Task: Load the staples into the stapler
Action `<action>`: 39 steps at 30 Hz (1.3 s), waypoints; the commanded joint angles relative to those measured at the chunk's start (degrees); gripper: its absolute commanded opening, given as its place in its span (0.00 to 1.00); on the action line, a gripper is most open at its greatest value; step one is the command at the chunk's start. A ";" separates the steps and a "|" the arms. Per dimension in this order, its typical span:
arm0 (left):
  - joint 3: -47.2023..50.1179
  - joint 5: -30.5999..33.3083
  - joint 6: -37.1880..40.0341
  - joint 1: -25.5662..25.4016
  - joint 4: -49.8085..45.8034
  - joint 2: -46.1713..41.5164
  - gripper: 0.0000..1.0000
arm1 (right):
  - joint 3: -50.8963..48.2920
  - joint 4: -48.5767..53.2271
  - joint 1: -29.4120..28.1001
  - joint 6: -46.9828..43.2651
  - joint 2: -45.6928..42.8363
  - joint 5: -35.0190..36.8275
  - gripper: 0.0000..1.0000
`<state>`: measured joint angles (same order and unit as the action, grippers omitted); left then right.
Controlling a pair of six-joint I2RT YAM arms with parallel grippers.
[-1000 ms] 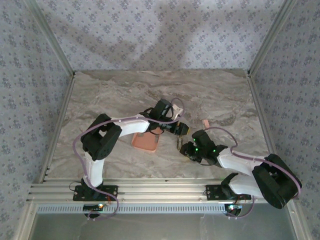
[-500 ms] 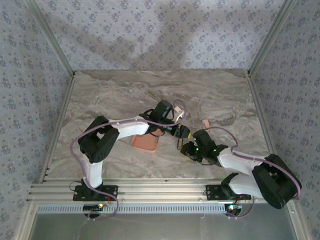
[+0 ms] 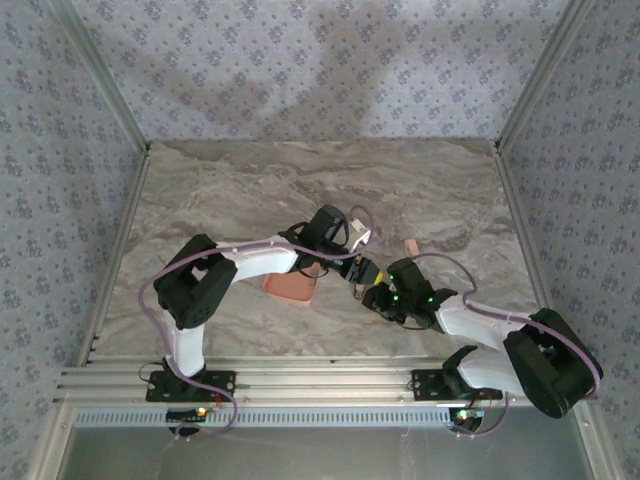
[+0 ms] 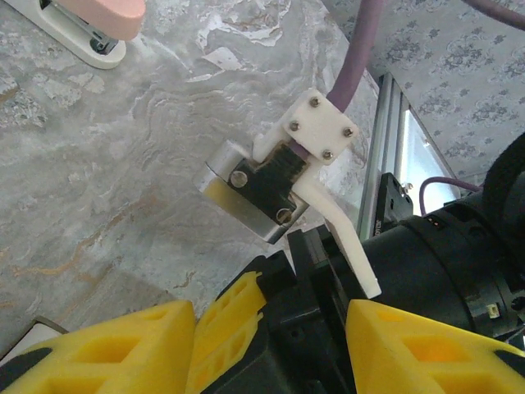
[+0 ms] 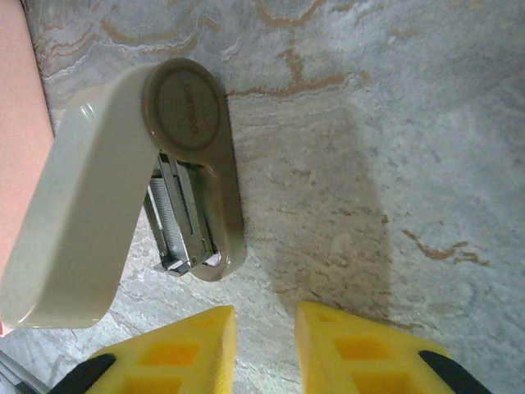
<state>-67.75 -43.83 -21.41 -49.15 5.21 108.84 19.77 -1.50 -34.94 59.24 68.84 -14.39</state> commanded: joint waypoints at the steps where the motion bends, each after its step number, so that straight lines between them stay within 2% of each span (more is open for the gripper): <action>1: 1.32 -0.72 1.99 -0.57 -1.61 -3.49 0.52 | 1.41 2.70 0.66 -1.22 0.29 1.00 0.27; 6: 2.07 3.44 1.55 -0.25 -1.81 -5.22 0.55 | 1.83 3.66 0.57 -2.38 -1.33 0.55 0.31; 11: 5.46 8.59 -1.62 1.14 1.73 -8.42 0.58 | 1.68 8.27 0.36 -3.20 -6.92 1.95 0.39; 19: 11.66 14.71 -6.23 3.56 6.52 -13.12 0.58 | 3.55 13.44 1.93 -5.44 -14.16 -0.15 0.43; 27: 16.21 18.33 -6.89 4.66 6.83 -17.21 0.58 | 7.32 7.61 5.23 -6.04 -8.20 -5.69 0.47; 39: 17.76 19.22 -6.63 5.11 6.73 -18.79 0.58 | 8.01 6.73 5.15 -6.68 -1.64 -5.80 0.44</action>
<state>-50.43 -24.97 -27.77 -44.42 10.55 91.92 27.29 6.13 -29.85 53.49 66.17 -19.31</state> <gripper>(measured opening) 0.581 0.439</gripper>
